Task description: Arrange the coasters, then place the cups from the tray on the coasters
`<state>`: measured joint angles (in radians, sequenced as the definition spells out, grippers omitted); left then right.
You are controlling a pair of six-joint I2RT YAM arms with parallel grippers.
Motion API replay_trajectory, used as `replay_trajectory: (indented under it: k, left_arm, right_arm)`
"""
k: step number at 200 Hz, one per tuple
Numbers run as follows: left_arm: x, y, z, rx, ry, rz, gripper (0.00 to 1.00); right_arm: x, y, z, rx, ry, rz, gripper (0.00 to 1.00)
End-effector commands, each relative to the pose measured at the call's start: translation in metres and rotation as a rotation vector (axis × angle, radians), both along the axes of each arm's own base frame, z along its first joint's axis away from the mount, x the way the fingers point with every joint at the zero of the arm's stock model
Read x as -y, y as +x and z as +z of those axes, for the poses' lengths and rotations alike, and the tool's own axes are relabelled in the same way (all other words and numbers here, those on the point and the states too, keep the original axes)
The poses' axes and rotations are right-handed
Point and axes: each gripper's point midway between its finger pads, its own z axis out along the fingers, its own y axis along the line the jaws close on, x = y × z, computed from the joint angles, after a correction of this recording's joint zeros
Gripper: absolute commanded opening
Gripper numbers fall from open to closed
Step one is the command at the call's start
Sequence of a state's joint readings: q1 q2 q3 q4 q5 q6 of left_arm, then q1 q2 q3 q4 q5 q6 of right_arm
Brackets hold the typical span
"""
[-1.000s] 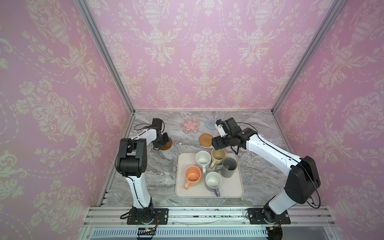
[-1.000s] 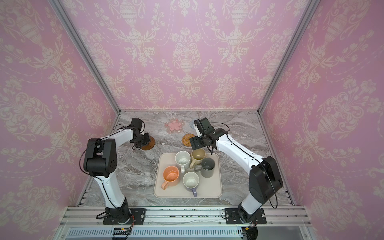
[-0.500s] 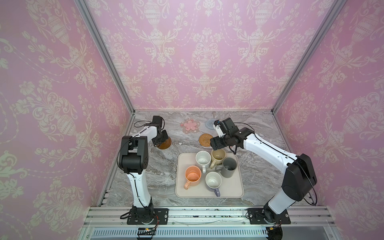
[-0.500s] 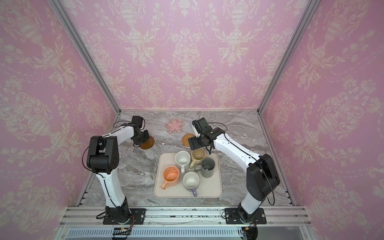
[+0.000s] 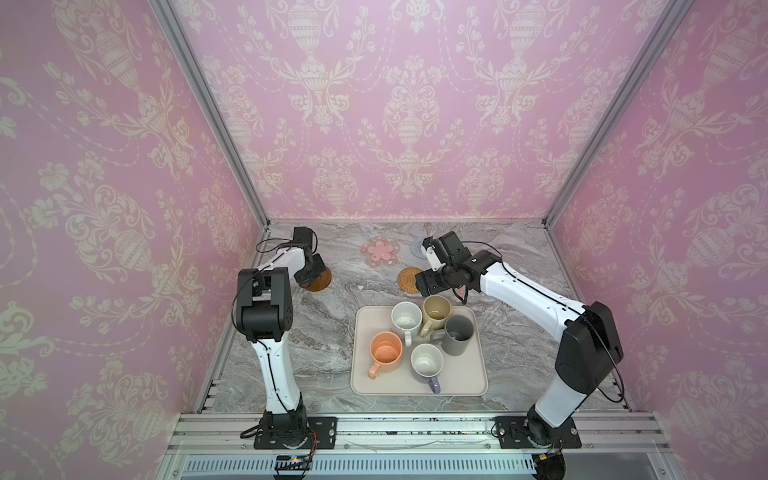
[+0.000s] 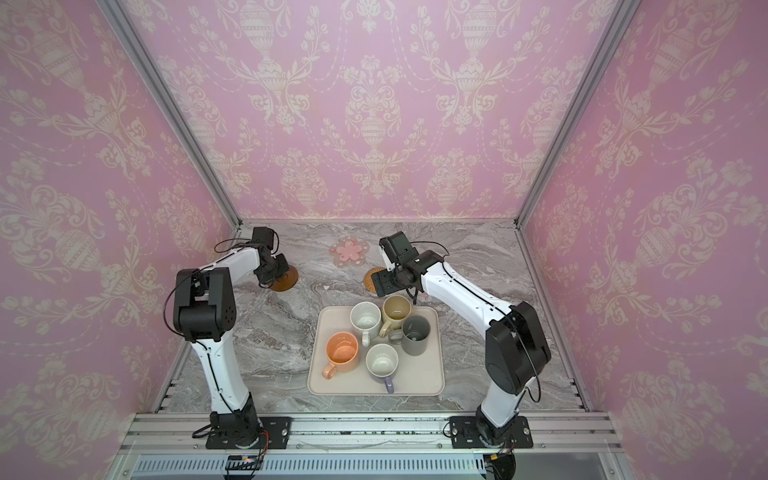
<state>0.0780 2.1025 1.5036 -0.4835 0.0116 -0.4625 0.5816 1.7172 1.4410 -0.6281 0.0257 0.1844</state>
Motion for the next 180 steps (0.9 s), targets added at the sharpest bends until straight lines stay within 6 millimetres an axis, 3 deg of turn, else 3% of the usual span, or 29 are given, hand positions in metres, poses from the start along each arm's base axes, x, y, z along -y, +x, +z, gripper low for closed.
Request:
replay_trajectory:
  k: [1, 48, 113, 144, 180]
  left_arm:
    - [-0.008, -0.008, -0.032, -0.085, 0.003, 0.043, 0.01]
    - [0.0, -0.012, -0.027, -0.059, -0.049, 0.054, 0.01]
    - [0.024, -0.001, 0.044, 0.087, -0.06, -0.063, 0.09]
    - [0.031, 0.004, 0.06, 0.112, -0.069, -0.083, 0.1]
    - [0.068, 0.024, 0.063, 0.173, -0.156, -0.193, 0.14]
  right_arm:
    - [-0.004, 0.002, 0.004, -0.003, -0.009, 0.004, 0.9]
    - [-0.008, 0.008, 0.006, 0.004, -0.002, 0.002, 0.9]
    - [-0.026, 0.031, 0.007, 0.021, 0.041, -0.018, 0.89]
    - [-0.034, 0.042, 0.008, 0.028, 0.059, -0.029, 0.89]
    - [-0.046, 0.059, 0.006, 0.034, 0.07, -0.026, 0.89]
